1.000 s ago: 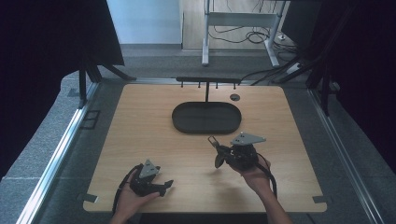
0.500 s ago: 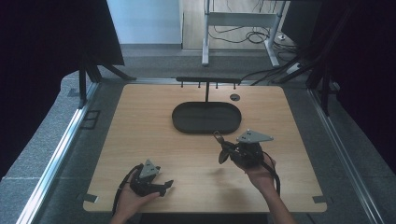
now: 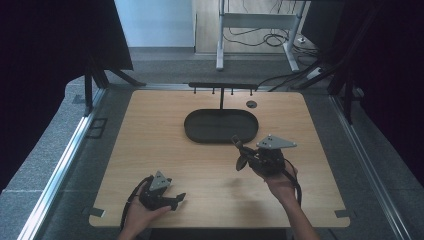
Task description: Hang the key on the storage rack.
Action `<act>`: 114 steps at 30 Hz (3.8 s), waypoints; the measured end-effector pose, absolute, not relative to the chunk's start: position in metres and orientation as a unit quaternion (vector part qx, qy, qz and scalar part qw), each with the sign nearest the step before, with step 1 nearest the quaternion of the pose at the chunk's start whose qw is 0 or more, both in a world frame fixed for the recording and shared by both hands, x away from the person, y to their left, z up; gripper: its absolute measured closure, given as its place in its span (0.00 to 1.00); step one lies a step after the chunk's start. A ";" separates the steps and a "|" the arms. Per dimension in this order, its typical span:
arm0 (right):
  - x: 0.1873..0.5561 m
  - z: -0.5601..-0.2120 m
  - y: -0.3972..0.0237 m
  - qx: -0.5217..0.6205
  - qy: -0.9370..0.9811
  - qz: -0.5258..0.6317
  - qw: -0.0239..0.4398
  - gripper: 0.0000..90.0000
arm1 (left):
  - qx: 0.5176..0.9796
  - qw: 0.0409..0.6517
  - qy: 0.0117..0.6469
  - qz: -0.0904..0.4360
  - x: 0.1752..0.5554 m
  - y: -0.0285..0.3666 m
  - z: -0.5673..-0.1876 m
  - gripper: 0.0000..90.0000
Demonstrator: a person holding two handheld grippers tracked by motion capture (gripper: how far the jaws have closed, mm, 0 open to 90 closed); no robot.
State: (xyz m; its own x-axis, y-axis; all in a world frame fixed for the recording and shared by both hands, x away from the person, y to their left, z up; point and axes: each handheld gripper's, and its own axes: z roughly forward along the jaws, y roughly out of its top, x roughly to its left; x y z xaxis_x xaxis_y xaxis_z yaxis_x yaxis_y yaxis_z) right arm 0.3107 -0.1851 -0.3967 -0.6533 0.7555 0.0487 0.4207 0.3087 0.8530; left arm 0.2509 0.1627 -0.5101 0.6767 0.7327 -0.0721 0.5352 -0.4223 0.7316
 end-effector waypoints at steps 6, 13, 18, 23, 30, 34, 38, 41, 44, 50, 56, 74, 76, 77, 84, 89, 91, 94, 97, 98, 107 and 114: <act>0.316 -0.396 -0.186 0.379 0.784 0.455 0.187 0.90 | 0.832 0.381 0.381 0.130 0.251 0.163 -0.510 0.28; 0.322 -0.396 -0.186 0.384 0.781 0.452 0.196 0.90 | 0.832 0.381 0.381 0.131 0.251 0.163 -0.510 0.28; 0.328 -0.392 -0.189 0.390 0.774 0.456 0.203 0.90 | 0.834 0.379 0.380 0.130 0.251 0.163 -0.511 0.28; 0.334 -0.391 -0.191 0.392 0.768 0.464 0.203 0.90 | 0.834 0.379 0.380 0.129 0.251 0.163 -0.511 0.28; 0.346 -0.390 -0.191 0.399 0.766 0.459 0.208 0.90 | 0.833 0.379 0.382 0.128 0.252 0.164 -0.511 0.28; 0.352 -0.390 -0.191 0.406 0.761 0.460 0.213 0.90 | 0.833 0.379 0.381 0.129 0.252 0.165 -0.511 0.28; 0.357 -0.389 -0.191 0.410 0.756 0.461 0.219 0.90 | 0.832 0.380 0.382 0.129 0.252 0.165 -0.511 0.28; 0.361 -0.388 -0.191 0.412 0.754 0.461 0.222 0.90 | 0.832 0.380 0.382 0.130 0.252 0.165 -0.511 0.28; 0.364 -0.388 -0.191 0.415 0.752 0.460 0.224 0.90 | 0.833 0.378 0.383 0.129 0.252 0.165 -0.511 0.28; 0.370 -0.387 -0.192 0.421 0.746 0.462 0.227 0.90 | 0.833 0.377 0.383 0.129 0.252 0.166 -0.511 0.28; 0.376 -0.388 -0.195 0.432 0.735 0.469 0.230 0.90 | 0.832 0.379 0.385 0.127 0.252 0.166 -0.511 0.28; 0.402 -0.380 -0.191 0.442 0.732 0.457 0.246 0.90 | 0.832 0.379 0.385 0.128 0.253 0.168 -0.510 0.28; 0.405 -0.379 -0.191 0.443 0.731 0.456 0.248 0.90 | 0.831 0.380 0.385 0.128 0.253 0.169 -0.510 0.28; 0.406 -0.378 -0.191 0.444 0.731 0.455 0.249 0.90 | 0.831 0.380 0.385 0.129 0.253 0.169 -0.510 0.28; 0.415 -0.375 -0.193 0.454 0.724 0.452 0.255 0.90 | 0.830 0.382 0.387 0.128 0.253 0.170 -0.509 0.28; 0.423 -0.375 -0.194 0.462 0.719 0.449 0.260 0.90 | 0.829 0.383 0.387 0.129 0.252 0.170 -0.508 0.28; 0.426 -0.376 -0.195 0.466 0.715 0.449 0.266 0.90 | 0.828 0.384 0.387 0.129 0.252 0.171 -0.508 0.28; 0.432 -0.379 -0.198 0.475 0.706 0.451 0.268 0.90 | 0.828 0.383 0.388 0.129 0.252 0.171 -0.508 0.28; 0.437 -0.382 -0.201 0.484 0.702 0.448 0.270 0.90 | 0.830 0.382 0.387 0.129 0.253 0.171 -0.508 0.28; 0.439 -0.384 -0.202 0.487 0.700 0.446 0.271 0.90 | 0.830 0.382 0.387 0.129 0.253 0.171 -0.509 0.28; 0.453 -0.395 -0.204 0.497 0.694 0.444 0.273 0.90 | 0.830 0.380 0.387 0.129 0.252 0.171 -0.509 0.28; 0.463 -0.405 -0.202 0.508 0.687 0.443 0.270 0.90 | 0.830 0.380 0.387 0.129 0.253 0.170 -0.510 0.28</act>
